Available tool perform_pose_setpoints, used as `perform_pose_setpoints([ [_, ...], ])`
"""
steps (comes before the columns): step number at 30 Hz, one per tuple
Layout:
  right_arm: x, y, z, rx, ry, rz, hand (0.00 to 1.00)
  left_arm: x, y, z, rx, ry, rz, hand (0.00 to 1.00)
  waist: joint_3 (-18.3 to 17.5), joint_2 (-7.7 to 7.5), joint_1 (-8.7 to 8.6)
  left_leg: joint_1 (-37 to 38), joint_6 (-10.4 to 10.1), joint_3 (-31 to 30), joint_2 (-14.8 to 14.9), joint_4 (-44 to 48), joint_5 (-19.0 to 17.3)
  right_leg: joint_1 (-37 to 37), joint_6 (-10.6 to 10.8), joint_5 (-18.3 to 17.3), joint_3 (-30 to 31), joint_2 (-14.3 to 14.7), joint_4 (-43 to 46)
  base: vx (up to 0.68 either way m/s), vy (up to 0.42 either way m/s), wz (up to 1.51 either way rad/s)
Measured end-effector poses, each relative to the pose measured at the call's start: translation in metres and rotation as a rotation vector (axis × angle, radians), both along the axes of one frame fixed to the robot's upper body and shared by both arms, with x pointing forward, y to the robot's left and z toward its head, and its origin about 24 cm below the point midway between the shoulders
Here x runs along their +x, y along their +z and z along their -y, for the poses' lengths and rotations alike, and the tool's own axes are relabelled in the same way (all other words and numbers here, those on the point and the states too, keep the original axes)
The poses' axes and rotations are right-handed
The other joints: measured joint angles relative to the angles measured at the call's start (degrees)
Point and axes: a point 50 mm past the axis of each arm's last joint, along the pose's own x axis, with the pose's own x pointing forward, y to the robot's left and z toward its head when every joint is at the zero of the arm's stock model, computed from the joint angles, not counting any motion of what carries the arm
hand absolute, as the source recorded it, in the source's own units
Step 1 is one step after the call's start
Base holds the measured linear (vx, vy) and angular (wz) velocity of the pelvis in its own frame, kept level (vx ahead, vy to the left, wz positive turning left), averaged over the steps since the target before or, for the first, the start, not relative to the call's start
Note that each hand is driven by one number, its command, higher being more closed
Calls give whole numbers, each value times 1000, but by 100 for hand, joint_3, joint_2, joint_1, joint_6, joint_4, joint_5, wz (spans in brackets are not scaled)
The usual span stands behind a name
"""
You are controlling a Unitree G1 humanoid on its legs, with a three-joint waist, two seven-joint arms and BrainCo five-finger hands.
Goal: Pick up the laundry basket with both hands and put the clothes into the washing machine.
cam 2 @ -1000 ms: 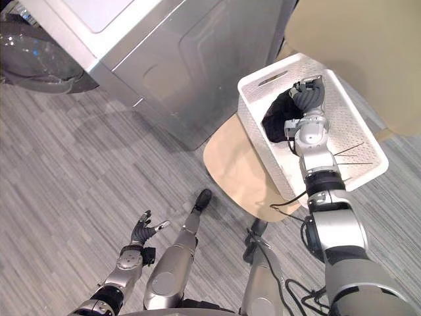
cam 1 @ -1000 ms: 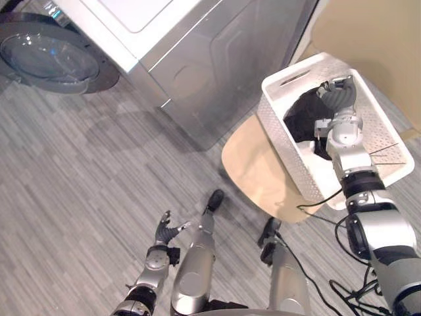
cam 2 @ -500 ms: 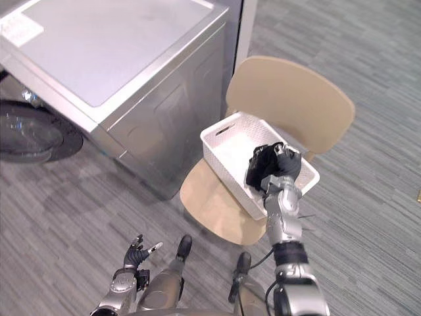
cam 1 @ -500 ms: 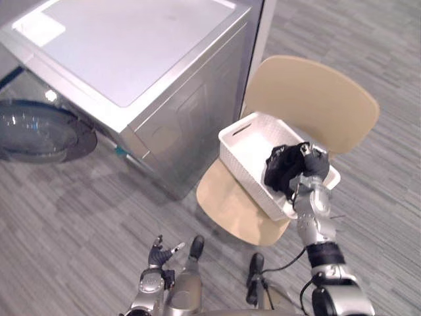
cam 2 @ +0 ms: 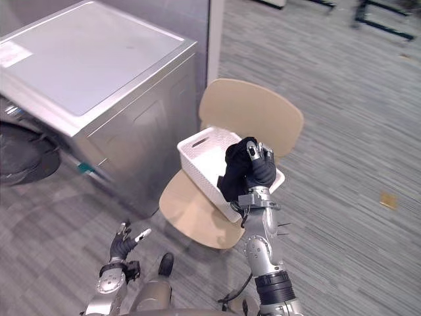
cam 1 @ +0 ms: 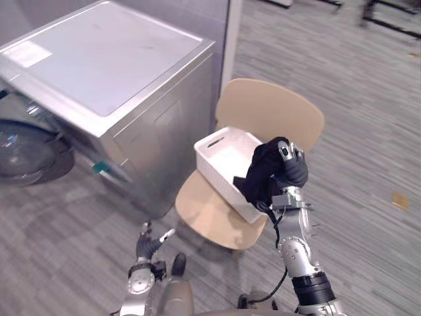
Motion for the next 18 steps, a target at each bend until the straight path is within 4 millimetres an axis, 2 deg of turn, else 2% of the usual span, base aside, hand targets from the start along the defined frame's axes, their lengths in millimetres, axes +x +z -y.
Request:
perform_pose_setpoints([
  [2,-1,-2,4,-16,-7,-8,100,-1,13,9,-20,-22,61,0,-4,70,-28,-26,-56,28,22,-94,312,5,-123,-76,-229,37,140,-161,-112,87],
  [3,-1,-1,4,-19,-7,-5,100,5,29,15,-24,-54,137,0,-8,73,-76,-45,-41,81,-68,-628,1250,17,-347,-60,-579,-71,63,-221,-112,120],
  [4,-1,-1,6,-22,-13,-3,100,9,36,17,-22,-71,172,0,-22,57,-134,-73,110,153,-108,-870,1590,19,-419,-4,-800,-171,-19,-240,-80,126],
  [5,0,1,8,-20,-25,3,100,17,50,21,-12,-100,247,0,-2,-29,-95,-233,306,501,-270,-119,896,-56,-331,167,-941,-326,-74,-198,-63,92],
  [6,-2,4,6,-16,-16,19,100,22,62,21,6,-120,309,0,10,-59,-118,-308,439,830,-384,748,56,-60,-316,304,-1058,-448,-181,-144,-73,71],
  [8,-3,10,5,-13,-7,48,100,29,73,21,33,-141,376,0,-7,-32,-167,-51,398,1132,-348,1175,-630,-26,-305,490,-1196,-552,-367,-104,26,62],
  [9,-4,13,6,-12,4,73,100,37,81,24,59,-169,419,0,-19,-12,-304,456,384,1315,-294,956,-866,147,-222,602,-1412,-609,-537,-89,139,86],
  [10,-5,18,6,-16,13,101,100,43,88,32,76,-215,454,0,-108,126,-408,901,303,1290,-269,96,-843,252,-122,659,-1589,-559,-641,-45,153,82],
  [11,-5,19,5,-18,19,112,100,45,91,35,83,-235,468,0,-149,167,-441,1019,188,1279,-262,-234,-777,266,-83,683,-1656,-540,-670,-42,199,57],
  [12,-4,22,3,-12,31,125,100,51,98,41,128,-290,502,0,-197,113,-422,1117,30,1249,-315,-599,-607,247,-18,727,-1705,-585,-705,-36,204,34],
  [14,-3,24,-6,8,65,136,100,57,105,47,202,-349,537,0,-262,7,-417,1153,76,1196,-428,-645,-560,333,68,800,-1715,-621,-823,-9,158,21],
  [18,-5,33,-40,25,241,185,100,64,114,46,345,-415,573,0,-410,-56,-431,1424,115,1162,-579,-740,-534,651,180,865,-1702,-727,-981,11,75,8],
])
